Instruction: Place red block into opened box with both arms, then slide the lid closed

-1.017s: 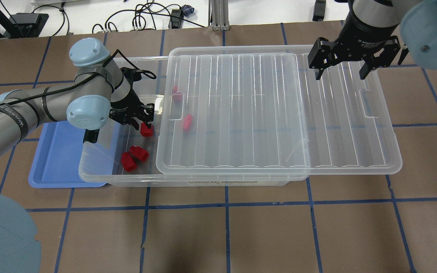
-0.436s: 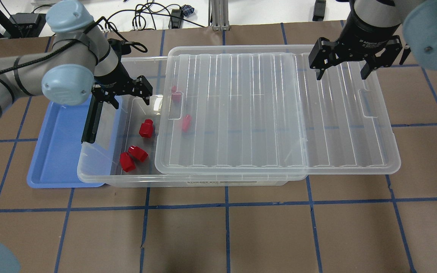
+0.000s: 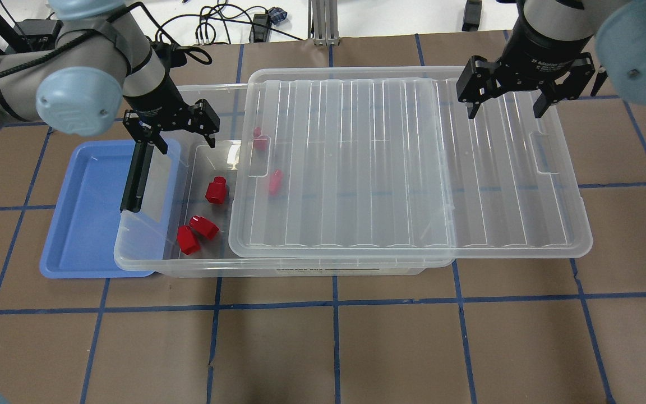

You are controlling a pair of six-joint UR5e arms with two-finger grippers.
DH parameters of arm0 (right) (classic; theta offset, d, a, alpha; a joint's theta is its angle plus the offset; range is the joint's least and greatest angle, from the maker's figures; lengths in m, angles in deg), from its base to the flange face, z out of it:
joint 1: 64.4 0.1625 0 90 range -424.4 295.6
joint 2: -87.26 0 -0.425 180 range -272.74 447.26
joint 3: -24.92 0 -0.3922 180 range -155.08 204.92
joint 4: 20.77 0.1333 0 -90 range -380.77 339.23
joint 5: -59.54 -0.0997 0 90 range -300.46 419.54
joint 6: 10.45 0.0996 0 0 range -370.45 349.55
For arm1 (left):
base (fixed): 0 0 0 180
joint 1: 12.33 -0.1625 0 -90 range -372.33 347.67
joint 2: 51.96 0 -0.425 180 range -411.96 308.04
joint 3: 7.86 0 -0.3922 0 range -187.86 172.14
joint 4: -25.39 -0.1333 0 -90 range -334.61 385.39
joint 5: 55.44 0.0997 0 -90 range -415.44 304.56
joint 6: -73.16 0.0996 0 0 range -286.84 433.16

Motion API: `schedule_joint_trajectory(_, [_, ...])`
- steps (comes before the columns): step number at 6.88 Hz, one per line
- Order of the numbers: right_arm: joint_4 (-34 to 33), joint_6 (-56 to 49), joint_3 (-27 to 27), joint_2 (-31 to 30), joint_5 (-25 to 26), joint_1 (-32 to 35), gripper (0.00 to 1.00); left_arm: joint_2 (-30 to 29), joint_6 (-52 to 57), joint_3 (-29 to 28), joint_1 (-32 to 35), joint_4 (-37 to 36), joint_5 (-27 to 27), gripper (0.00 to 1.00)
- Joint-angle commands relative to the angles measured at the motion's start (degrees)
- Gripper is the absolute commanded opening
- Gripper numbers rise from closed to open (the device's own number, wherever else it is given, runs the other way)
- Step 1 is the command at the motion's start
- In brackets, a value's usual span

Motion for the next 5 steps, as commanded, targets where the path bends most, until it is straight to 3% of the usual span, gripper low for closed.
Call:
schedule_joint_trajectory(1, [0.04, -0.78, 0.02, 0.00, -0.02, -0.27, 1.00, 4.89, -0.05, -2.96, 1.26, 5.60, 2.97, 1.00])
schedule_joint_trajectory(5, [0.04, -2.11, 0.02, 0.00, 0.07, -0.19, 1.00, 12.81, 1.00, -0.33, 2.15, 4.74, 5.53, 1.00])
